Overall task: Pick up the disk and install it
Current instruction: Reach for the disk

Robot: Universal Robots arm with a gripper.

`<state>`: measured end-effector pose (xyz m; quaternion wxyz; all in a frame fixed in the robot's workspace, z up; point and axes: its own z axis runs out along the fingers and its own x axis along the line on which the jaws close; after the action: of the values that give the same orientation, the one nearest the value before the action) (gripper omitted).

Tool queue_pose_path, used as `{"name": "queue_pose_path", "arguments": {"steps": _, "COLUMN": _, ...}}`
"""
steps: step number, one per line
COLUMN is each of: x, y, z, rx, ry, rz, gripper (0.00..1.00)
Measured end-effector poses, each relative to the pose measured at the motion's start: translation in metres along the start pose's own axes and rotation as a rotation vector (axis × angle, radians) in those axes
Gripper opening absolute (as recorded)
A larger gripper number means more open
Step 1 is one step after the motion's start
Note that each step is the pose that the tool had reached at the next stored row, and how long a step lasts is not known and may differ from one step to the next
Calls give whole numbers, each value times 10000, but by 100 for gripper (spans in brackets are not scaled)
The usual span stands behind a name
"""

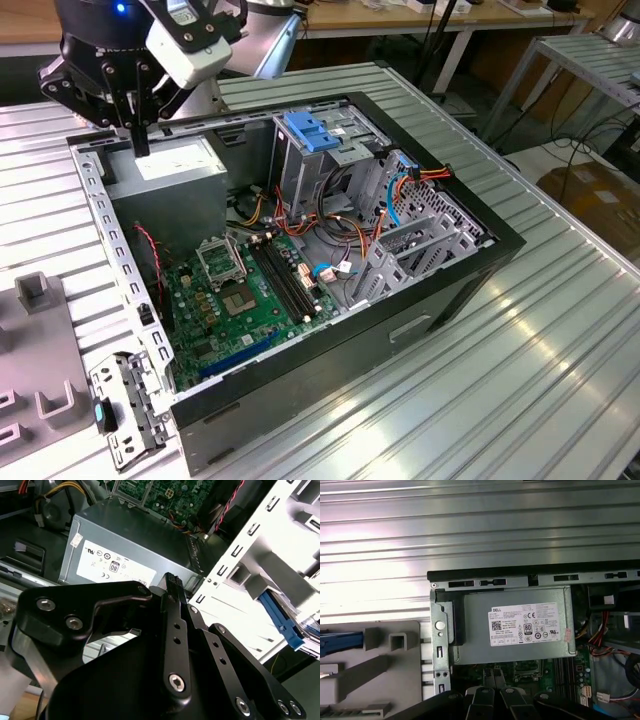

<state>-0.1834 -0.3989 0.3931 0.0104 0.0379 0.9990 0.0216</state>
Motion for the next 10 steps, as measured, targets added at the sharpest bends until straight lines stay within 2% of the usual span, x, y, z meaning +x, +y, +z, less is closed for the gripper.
{"name": "queue_pose_path", "arguments": {"steps": 10, "x": 87, "y": -7, "z": -1, "rx": -1, "ry": 4, "rz": 0, "gripper": 11}}
